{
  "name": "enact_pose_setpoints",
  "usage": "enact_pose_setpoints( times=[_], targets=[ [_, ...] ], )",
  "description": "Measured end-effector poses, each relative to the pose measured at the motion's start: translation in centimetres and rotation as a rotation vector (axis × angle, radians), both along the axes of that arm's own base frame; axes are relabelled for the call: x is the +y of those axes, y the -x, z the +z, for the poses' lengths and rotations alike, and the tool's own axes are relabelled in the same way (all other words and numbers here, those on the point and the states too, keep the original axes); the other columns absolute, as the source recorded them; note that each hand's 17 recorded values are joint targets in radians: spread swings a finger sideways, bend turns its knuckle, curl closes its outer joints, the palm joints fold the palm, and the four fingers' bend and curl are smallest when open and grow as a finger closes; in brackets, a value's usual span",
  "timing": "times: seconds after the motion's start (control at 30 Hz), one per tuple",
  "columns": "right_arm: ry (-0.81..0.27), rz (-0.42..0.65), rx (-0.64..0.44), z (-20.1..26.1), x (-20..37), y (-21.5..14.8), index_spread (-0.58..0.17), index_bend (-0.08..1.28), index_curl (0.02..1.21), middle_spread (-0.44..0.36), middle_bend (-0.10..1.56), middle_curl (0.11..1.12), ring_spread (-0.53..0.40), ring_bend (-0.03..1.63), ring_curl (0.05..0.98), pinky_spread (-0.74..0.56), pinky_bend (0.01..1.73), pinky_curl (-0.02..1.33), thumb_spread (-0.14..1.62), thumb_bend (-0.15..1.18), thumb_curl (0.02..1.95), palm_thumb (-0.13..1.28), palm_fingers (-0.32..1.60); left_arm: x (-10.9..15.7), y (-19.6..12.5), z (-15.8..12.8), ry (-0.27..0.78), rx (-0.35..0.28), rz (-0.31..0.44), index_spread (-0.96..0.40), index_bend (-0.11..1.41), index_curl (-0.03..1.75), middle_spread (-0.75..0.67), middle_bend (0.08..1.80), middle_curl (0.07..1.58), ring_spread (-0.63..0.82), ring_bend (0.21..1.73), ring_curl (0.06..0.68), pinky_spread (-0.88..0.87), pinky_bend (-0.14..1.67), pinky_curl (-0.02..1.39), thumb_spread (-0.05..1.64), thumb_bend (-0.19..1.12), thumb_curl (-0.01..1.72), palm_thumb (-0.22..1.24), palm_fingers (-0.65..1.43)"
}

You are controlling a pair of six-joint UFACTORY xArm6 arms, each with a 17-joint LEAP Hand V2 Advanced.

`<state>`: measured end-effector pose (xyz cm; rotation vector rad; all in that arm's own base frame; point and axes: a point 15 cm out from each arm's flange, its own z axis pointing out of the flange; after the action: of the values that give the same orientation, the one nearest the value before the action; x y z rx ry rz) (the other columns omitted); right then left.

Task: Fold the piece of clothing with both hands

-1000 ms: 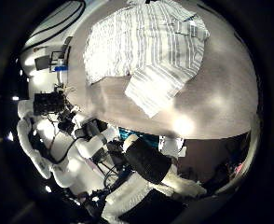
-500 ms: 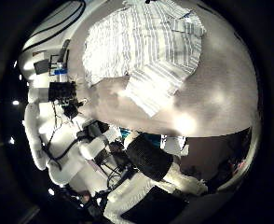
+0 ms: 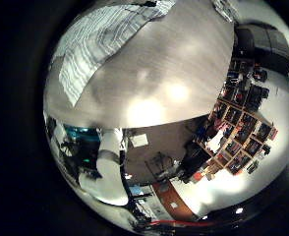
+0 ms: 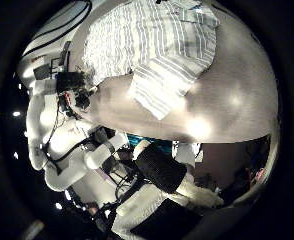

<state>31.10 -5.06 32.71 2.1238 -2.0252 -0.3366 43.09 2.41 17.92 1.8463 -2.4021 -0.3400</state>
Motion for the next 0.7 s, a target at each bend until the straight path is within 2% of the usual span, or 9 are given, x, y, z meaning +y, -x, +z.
enact_pose_setpoints(
  times=[0.07,0.13,0.3,0.47,0.53,0.6,0.7],
  targets=[
    [-0.001,0.001,-0.001,0.0,0.1,0.0,-0.391,0.17,0.3,-0.027,0.2,0.36,0.086,0.45,0.216,0.36,0.48,0.22,1.3,-0.01,0.27,0.36,0.26,0.4,0.2,0.3,-0.022,0.038,0.002,-0.18,0.28,0.41,-0.17,0.63,0.45,-0.03,0.7,0.176,0.05,0.3,0.32,1.03,-0.01,0.35,0.53,0.74],
    [-0.001,0.001,-0.005,0.2,0.1,-0.1,-0.391,0.17,0.3,-0.03,0.2,0.36,0.085,0.44,0.216,0.36,0.47,0.22,1.3,-0.01,0.27,0.36,0.26,0.8,0.5,0.5,-0.049,0.08,-0.007,-0.25,0.3,0.44,-0.27,0.75,0.5,-0.18,0.73,0.196,-0.1,0.35,0.34,1.03,-0.01,0.36,0.56,0.91],
    [-0.001,0.004,-0.011,0.4,0.0,-0.3,-0.392,0.17,0.3,-0.036,0.2,0.36,0.084,0.44,0.215,0.36,0.46,0.22,1.3,-0.01,0.27,0.36,0.27,0.6,1.3,0.9,-0.109,0.175,-0.042,-0.4,0.39,0.54,-0.4,0.89,0.6,-0.43,0.9,0.288,-0.4,0.47,0.41,1.05,0.02,0.41,0.7,1.18],
    [-0.004,0.005,0.0,-0.1,0.2,-0.1,-0.398,0.18,0.31,-0.045,0.21,0.37,0.07,0.43,0.215,0.36,0.43,0.22,1.31,-0.01,0.26,0.36,0.3,0.2,2.6,1.9,-0.126,0.241,-0.062,-0.5,0.47,0.63,-0.46,0.96,0.67,-0.5,1.04,0.371,-0.56,0.61,0.48,1.06,0.0,0.46,0.74,1.14],
    [-0.004,0.0,-0.002,-0.2,0.1,-0.2,-0.399,0.16,0.3,-0.056,0.21,0.37,0.037,0.48,0.225,0.35,0.44,0.22,1.31,-0.01,0.26,0.36,0.35,-0.2,3.2,2.7,-0.122,0.264,-0.076,-0.53,0.49,0.67,-0.48,0.99,0.69,-0.51,1.09,0.4,-0.59,0.65,0.5,1.07,-0.01,0.47,0.74,1.12],
    [0.0,0.003,-0.026,-0.4,0.1,-0.9,-0.401,0.15,0.3,-0.064,0.21,0.37,-0.004,0.51,0.23,0.32,0.46,0.22,1.31,0.0,0.27,0.39,0.39,-0.9,3.3,3.7,-0.108,0.261,-0.085,-0.55,0.5,0.71,-0.48,1.01,0.72,-0.5,1.13,0.425,-0.62,0.69,0.53,1.08,-0.02,0.48,0.73,1.1],
    [0.004,0.012,-0.039,-2.2,-0.3,-2.1,-0.402,0.14,0.28,-0.09,0.23,0.37,-0.087,0.62,0.258,0.24,0.48,0.22,1.28,0.0,0.29,0.44,0.47,-2.0,2.9,4.7,-0.071,0.223,-0.085,-0.59,0.54,0.78,-0.49,1.03,0.75,-0.49,1.21,0.466,-0.64,0.78,0.58,1.11,-0.02,0.48,0.69,1.13]
  ],
)
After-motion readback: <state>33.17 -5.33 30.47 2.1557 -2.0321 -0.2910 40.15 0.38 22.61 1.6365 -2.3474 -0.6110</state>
